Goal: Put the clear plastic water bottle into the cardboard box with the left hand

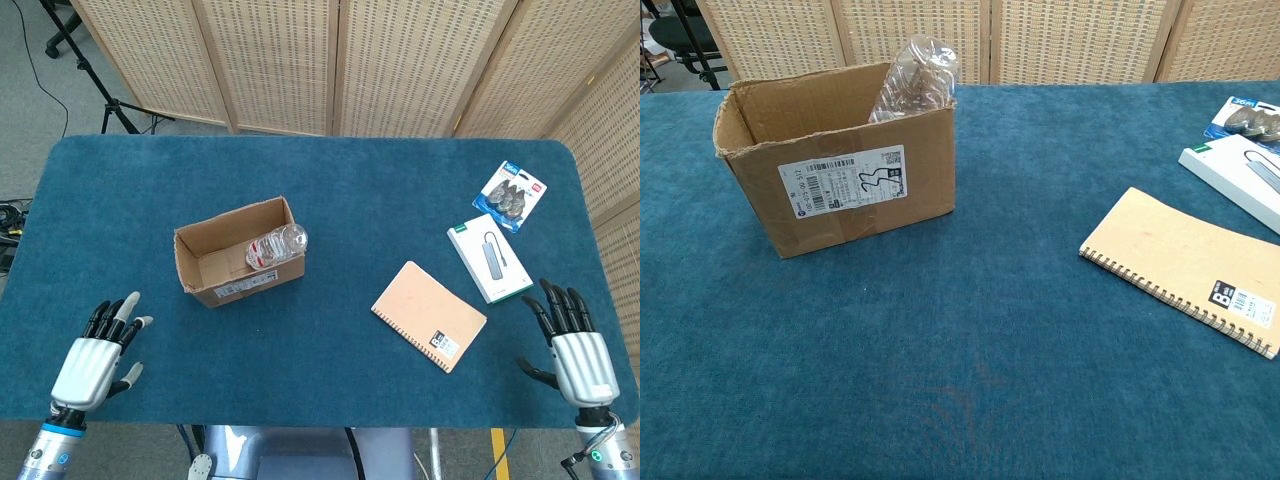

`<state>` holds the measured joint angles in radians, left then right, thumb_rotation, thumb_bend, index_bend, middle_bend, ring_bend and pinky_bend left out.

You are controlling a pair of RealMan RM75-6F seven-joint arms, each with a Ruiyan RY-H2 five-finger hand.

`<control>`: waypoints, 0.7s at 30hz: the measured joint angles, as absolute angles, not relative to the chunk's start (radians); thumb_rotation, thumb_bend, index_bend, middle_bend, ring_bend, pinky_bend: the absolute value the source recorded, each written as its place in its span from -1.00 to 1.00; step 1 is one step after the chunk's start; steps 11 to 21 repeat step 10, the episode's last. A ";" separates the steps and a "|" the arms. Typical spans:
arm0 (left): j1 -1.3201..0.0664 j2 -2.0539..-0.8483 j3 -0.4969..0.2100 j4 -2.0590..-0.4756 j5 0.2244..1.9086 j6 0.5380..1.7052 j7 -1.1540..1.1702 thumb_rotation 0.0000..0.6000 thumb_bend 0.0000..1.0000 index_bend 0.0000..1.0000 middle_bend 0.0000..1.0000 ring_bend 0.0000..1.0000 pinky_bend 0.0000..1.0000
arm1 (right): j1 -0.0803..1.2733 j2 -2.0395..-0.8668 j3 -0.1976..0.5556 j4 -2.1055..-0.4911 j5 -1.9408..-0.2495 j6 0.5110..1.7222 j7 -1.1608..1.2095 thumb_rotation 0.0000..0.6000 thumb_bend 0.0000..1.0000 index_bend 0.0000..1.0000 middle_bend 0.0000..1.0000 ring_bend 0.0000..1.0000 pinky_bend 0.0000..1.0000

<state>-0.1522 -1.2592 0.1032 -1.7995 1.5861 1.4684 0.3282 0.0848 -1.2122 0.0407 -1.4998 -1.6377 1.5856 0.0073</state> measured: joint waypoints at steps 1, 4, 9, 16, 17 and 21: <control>-0.152 -1.259 0.103 -1.799 1.587 1.467 0.328 1.00 -0.41 -0.49 -1.00 -1.00 -1.00 | 0.083 -1.210 0.041 -1.502 -1.638 1.588 0.009 1.00 -0.79 -0.68 -1.00 -1.00 -1.00; -0.150 -1.259 0.102 -1.798 1.590 1.462 0.325 1.00 -0.41 -0.49 -1.00 -1.00 -1.00 | 0.080 -1.206 0.040 -1.508 -1.639 1.594 0.011 1.00 -0.79 -0.68 -1.00 -1.00 -1.00; -0.150 -1.265 0.101 -1.788 1.593 1.449 0.315 1.00 -0.41 -0.49 -1.00 -1.00 -1.00 | 0.084 -1.210 0.039 -1.509 -1.641 1.584 0.007 1.00 -0.78 -0.69 -1.00 -1.00 -1.00; -0.150 -1.265 0.101 -1.786 1.591 1.446 0.314 1.00 -0.41 -0.49 -1.00 -1.00 -1.00 | 0.085 -1.211 0.038 -1.508 -1.641 1.581 0.006 1.00 -0.78 -0.68 -1.00 -1.00 -1.00; -0.150 -1.265 0.101 -1.786 1.591 1.446 0.314 1.00 -0.41 -0.49 -1.00 -1.00 -1.00 | 0.085 -1.211 0.038 -1.508 -1.641 1.581 0.006 1.00 -0.78 -0.68 -1.00 -1.00 -1.00; -0.150 -1.265 0.101 -1.786 1.591 1.446 0.314 1.00 -0.41 -0.49 -1.00 -1.00 -1.00 | 0.085 -1.211 0.038 -1.508 -1.641 1.581 0.006 1.00 -0.78 -0.68 -1.00 -1.00 -1.00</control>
